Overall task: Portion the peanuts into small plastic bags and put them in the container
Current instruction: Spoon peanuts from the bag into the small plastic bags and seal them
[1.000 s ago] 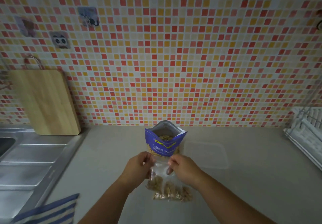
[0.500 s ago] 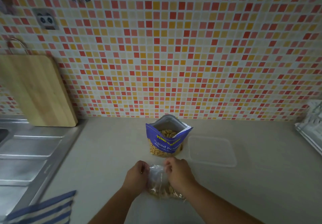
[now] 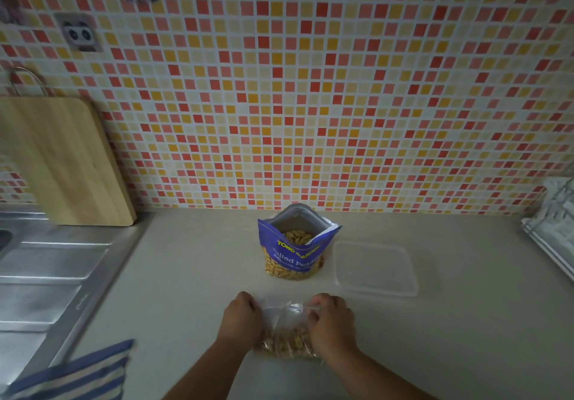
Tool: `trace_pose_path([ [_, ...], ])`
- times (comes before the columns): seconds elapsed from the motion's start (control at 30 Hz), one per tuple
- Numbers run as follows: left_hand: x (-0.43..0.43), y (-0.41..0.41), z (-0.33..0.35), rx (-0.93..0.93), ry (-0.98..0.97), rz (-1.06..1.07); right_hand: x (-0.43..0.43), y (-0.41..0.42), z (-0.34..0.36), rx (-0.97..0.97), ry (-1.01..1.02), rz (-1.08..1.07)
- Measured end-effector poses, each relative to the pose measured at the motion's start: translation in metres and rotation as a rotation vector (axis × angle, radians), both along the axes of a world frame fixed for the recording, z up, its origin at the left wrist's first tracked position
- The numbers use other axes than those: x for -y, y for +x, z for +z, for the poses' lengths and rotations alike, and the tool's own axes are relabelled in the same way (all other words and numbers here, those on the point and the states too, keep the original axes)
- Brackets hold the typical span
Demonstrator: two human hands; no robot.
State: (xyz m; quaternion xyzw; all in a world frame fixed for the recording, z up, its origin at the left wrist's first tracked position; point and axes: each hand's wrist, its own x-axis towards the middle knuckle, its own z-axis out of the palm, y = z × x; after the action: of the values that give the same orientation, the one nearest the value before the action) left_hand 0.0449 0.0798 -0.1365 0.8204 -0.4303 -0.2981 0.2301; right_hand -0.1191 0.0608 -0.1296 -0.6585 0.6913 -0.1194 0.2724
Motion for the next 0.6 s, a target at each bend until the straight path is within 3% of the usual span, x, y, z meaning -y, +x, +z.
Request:
trace_pose_path([
  [0.3, -0.010, 0.006, 0.001, 0.061, 0.064, 0.026, -0.008, 0.001, 0.002, 0.047, -0.084, 0.036],
  [0.4, -0.012, 0.006, 0.001, 0.260, 0.090, -0.059, 0.005, -0.009, 0.013, 0.148, -0.177, 0.082],
  [0.5, -0.008, -0.002, 0.005, 0.411, -0.134, -0.172, 0.037, -0.028, 0.035, 0.209, -0.302, 0.117],
  [0.6, 0.002, -0.029, 0.016, 0.285, -0.405, -0.333, 0.075, -0.060, 0.063, 0.041, -0.338, 0.236],
])
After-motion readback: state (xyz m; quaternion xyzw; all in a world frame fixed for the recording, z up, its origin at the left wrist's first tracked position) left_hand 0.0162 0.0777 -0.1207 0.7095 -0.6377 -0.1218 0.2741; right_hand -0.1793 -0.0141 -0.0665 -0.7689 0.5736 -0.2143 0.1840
